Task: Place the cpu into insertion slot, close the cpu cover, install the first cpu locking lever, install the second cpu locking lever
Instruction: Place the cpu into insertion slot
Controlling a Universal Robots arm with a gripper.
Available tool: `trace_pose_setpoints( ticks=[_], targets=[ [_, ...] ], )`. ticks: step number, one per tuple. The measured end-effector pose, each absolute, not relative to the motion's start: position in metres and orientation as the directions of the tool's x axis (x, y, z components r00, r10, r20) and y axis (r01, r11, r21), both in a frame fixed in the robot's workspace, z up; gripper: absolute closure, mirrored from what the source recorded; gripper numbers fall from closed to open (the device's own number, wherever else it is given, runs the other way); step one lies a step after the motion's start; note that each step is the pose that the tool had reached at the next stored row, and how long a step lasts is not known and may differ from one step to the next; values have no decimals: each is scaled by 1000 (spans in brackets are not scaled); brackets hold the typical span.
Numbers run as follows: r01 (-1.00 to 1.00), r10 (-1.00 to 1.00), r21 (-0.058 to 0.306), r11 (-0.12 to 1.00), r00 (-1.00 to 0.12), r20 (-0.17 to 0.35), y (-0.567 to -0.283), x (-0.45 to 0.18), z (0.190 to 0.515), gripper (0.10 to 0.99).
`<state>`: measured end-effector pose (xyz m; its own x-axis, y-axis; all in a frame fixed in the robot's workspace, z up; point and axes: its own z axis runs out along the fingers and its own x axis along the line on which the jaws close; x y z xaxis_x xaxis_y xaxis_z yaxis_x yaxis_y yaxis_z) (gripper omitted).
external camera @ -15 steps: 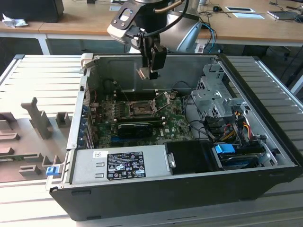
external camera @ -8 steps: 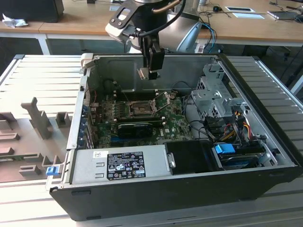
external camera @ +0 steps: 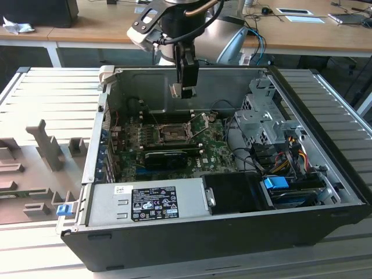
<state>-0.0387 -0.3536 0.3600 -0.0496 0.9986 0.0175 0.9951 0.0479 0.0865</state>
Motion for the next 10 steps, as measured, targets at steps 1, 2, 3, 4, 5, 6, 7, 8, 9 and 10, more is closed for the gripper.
trace_pose_setpoints(
  ticks=[1,2,3,4,5,6,7,8,9,10],
  targets=[
    [995,999,86,44,-46,17,-354,-39,360,553],
    [995,999,86,44,-45,17,-354,-39,359,553],
    [995,999,86,43,-45,17,-354,-39,359,553],
    [995,999,86,43,-45,17,-354,-39,359,553],
    [995,999,85,43,-45,17,-354,-39,359,553],
    [996,999,85,41,-42,17,-354,-39,358,553],
    [996,999,85,33,-35,17,-354,-39,358,553],
    [996,999,85,28,-30,17,-354,-39,358,553],
    [996,1000,85,24,-26,17,-354,-39,358,553],
    [996,1000,85,21,-23,17,-354,-39,358,553]
  ],
)
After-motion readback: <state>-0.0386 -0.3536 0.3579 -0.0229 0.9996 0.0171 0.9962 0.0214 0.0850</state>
